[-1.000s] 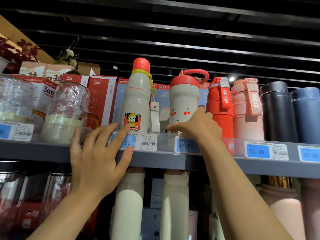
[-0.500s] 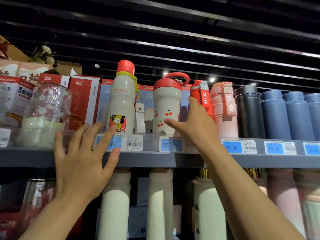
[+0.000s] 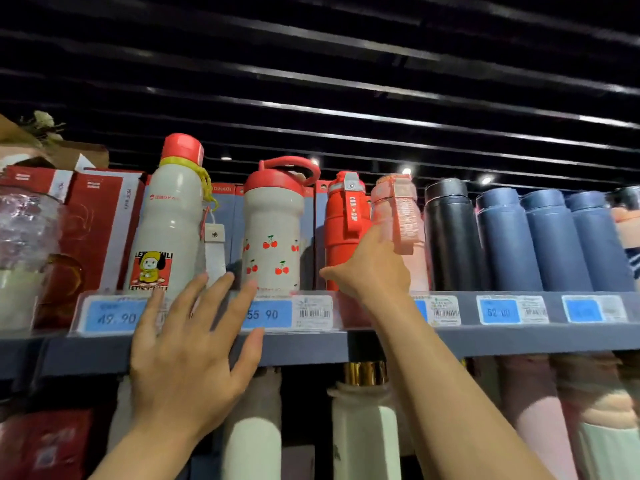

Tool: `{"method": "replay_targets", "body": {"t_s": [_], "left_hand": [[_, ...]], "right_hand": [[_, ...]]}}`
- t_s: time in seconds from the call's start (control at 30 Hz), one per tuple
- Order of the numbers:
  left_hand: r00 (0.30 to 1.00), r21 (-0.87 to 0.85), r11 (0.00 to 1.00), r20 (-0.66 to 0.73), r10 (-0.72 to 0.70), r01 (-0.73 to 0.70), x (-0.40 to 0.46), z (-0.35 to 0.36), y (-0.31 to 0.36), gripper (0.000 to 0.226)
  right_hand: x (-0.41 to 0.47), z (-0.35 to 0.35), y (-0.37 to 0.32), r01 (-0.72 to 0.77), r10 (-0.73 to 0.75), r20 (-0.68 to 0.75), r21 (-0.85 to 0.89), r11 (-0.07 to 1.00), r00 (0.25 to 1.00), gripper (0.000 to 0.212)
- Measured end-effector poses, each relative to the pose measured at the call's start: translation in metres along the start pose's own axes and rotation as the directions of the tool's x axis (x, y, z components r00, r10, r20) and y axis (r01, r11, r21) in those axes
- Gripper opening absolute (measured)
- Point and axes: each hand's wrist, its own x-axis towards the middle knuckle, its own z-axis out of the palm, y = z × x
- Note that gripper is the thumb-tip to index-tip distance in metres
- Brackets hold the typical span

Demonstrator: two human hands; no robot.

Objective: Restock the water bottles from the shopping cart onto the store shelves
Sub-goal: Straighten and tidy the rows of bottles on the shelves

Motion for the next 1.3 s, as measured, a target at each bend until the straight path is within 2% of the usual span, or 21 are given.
{"method": "replay_targets", "body": {"t_s": [0.3, 0.67, 0.83, 1.1, 1.3], "left_hand": [[0.996, 0.037, 0.999, -0.084, 0.030, -0.027, -0.002, 0.006, -0.001, 0.050], [0.997, 0.033, 0.999, -0.076, 0.023, -0.020, -0.004, 0.007, -0.001, 0.053], [0.998, 0.027, 1.000, -0.066, 0.014, -0.012, -0.004, 0.008, -0.001, 0.053], [0.998, 0.026, 1.000, -0.068, 0.018, -0.016, -0.004, 0.009, -0.001, 0.052], [0.997, 0.040, 0.999, -0.079, 0.024, -0.021, -0.004, 0.010, -0.002, 0.050]], "right_hand": [[-0.001, 0.005, -0.001, 0.008, -0.011, -0.074, -0.031, 0.999, 0.997, 0.064], [-0.004, 0.003, -0.002, 0.000, 0.002, -0.073, 0.021, 1.000, 0.997, 0.068], [-0.002, 0.005, 0.000, -0.013, 0.014, -0.039, 0.035, 0.999, 0.999, 0.061], [-0.009, -0.003, 0.001, 0.030, -0.028, -0.084, 0.023, 0.999, 0.996, 0.072], [-0.009, -0.006, 0.002, 0.046, -0.047, -0.124, -0.013, 0.999, 0.991, 0.092]]}}
